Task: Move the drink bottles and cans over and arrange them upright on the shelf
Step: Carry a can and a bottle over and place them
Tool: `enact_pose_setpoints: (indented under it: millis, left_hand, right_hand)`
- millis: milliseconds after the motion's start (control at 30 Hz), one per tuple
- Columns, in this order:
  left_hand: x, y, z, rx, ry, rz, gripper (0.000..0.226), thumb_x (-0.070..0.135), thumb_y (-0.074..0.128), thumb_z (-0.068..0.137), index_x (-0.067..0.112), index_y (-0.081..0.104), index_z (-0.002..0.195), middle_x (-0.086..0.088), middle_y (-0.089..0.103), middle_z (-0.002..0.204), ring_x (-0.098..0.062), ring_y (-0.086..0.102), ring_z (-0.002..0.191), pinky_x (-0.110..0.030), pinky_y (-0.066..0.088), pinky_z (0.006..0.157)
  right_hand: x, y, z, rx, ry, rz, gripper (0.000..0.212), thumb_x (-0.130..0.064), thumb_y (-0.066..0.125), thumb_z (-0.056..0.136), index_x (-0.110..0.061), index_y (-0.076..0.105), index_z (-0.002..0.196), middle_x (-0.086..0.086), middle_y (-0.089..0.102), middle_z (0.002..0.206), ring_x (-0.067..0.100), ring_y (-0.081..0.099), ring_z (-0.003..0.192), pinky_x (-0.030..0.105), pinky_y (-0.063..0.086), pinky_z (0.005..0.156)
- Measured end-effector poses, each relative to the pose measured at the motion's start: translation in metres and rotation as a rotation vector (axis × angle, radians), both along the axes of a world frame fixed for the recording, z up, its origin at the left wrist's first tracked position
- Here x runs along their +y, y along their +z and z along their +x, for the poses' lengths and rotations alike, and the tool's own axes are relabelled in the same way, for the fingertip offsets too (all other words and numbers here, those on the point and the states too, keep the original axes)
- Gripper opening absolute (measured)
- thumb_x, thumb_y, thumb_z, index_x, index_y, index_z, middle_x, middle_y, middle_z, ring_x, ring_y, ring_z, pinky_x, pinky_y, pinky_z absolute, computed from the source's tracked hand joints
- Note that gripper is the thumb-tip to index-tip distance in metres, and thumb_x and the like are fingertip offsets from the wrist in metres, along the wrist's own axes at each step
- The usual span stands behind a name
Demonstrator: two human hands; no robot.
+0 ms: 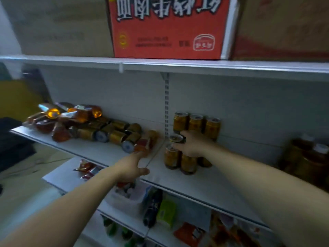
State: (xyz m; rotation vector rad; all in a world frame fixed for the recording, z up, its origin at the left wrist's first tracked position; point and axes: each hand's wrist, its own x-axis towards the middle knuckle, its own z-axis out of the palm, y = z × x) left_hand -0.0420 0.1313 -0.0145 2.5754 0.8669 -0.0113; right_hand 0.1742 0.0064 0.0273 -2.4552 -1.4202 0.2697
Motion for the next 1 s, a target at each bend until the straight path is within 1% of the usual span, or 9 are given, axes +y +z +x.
enact_pose_setpoints:
  millis: [67, 167, 400, 533, 667, 733, 800, 900, 1000]
  left_hand:
    - [0.03, -0.004, -0.028, 0.017, 0.048, -0.013, 0.075, 0.047, 0.06, 0.085, 0.026, 0.023, 0.147, -0.002, 0.026, 0.154, -0.022, 0.038, 0.132, -0.032, 0.034, 0.103]
    - [0.067, -0.009, -0.056, 0.005, 0.108, -0.075, 0.075, 0.046, 0.063, 0.083, 0.028, 0.026, 0.146, -0.002, 0.029, 0.152, -0.019, 0.049, 0.123, -0.035, 0.04, 0.103]
    - [0.129, -0.03, -0.044, -0.043, 0.15, -0.067, 0.072, 0.045, 0.062, 0.084, 0.029, 0.027, 0.145, -0.001, 0.028, 0.152, -0.022, 0.036, 0.133, -0.035, 0.032, 0.106]
    - [0.159, -0.039, -0.011, -0.084, 0.14, -0.018, 0.072, 0.043, 0.064, 0.084, 0.029, 0.028, 0.144, 0.0, 0.03, 0.15, -0.021, 0.035, 0.132, -0.036, 0.03, 0.107]
    - [0.188, -0.047, 0.018, -0.102, 0.094, 0.099, 0.078, 0.044, 0.063, 0.084, 0.026, 0.021, 0.147, -0.002, 0.02, 0.154, -0.024, 0.017, 0.141, -0.041, 0.019, 0.113]
    - [0.202, -0.051, 0.028, -0.058, 0.022, 0.158, 0.082, 0.045, 0.059, 0.086, 0.029, 0.009, 0.149, 0.0, 0.007, 0.158, -0.024, 0.001, 0.144, -0.046, 0.008, 0.115]
    - [0.209, -0.059, 0.033, 0.022, -0.098, 0.24, 0.084, 0.049, 0.054, 0.087, 0.034, -0.002, 0.148, 0.003, -0.003, 0.158, -0.024, -0.01, 0.144, -0.049, 0.002, 0.114]
    - [0.213, -0.07, 0.031, 0.012, -0.222, 0.31, 0.081, 0.053, 0.049, 0.088, 0.032, 0.0, 0.149, 0.005, 0.0, 0.158, -0.018, -0.012, 0.143, -0.043, -0.002, 0.114]
    - [0.216, -0.072, 0.019, -0.169, -0.236, 0.257, 0.071, 0.05, 0.049, 0.089, 0.025, 0.02, 0.149, 0.002, 0.018, 0.156, -0.017, 0.001, 0.144, -0.038, 0.009, 0.115]
  right_hand:
    - [0.036, -0.008, -0.02, 0.065, 0.012, 0.021, 0.088, -0.076, 0.05, 0.077, -0.028, 0.03, 0.148, 0.004, 0.037, 0.151, 0.026, 0.043, 0.13, 0.033, 0.04, 0.095]
    - [0.082, -0.02, -0.043, 0.057, 0.033, -0.001, 0.086, -0.073, 0.049, 0.081, -0.025, 0.027, 0.15, 0.006, 0.032, 0.154, 0.028, 0.038, 0.134, 0.035, 0.034, 0.102]
    - [0.158, -0.058, -0.049, 0.176, -0.049, 0.018, 0.075, -0.063, 0.059, 0.082, -0.02, 0.039, 0.14, 0.01, 0.049, 0.137, 0.027, 0.051, 0.116, 0.029, 0.038, 0.08]
    - [0.204, -0.077, -0.036, 0.208, -0.178, 0.076, 0.086, -0.058, 0.063, 0.081, -0.012, 0.029, 0.146, 0.013, 0.048, 0.138, 0.03, 0.05, 0.119, 0.028, 0.037, 0.079]
    - [0.234, -0.096, -0.024, 0.386, -0.321, 0.082, 0.096, -0.06, 0.06, 0.083, -0.018, 0.008, 0.152, 0.015, 0.042, 0.145, 0.032, 0.054, 0.113, 0.023, 0.04, 0.056]
    - [0.239, -0.104, -0.023, 0.437, -0.338, 0.102, 0.101, -0.057, 0.063, 0.083, -0.023, -0.002, 0.153, 0.014, 0.03, 0.153, 0.034, 0.047, 0.123, 0.032, 0.049, 0.08]
    - [0.24, -0.108, -0.026, 0.464, -0.365, 0.107, 0.101, -0.051, 0.064, 0.084, -0.026, -0.006, 0.153, 0.015, 0.024, 0.155, 0.036, 0.04, 0.13, 0.038, 0.04, 0.098]
    - [0.234, -0.11, -0.035, 0.459, -0.397, 0.097, 0.095, -0.048, 0.059, 0.087, -0.032, -0.009, 0.151, 0.017, 0.016, 0.155, 0.039, 0.039, 0.129, 0.039, 0.039, 0.098]
    - [0.221, -0.111, -0.047, 0.44, -0.396, 0.094, 0.091, -0.048, 0.058, 0.089, -0.029, -0.005, 0.152, 0.015, 0.018, 0.152, 0.037, 0.039, 0.128, 0.039, 0.039, 0.095]
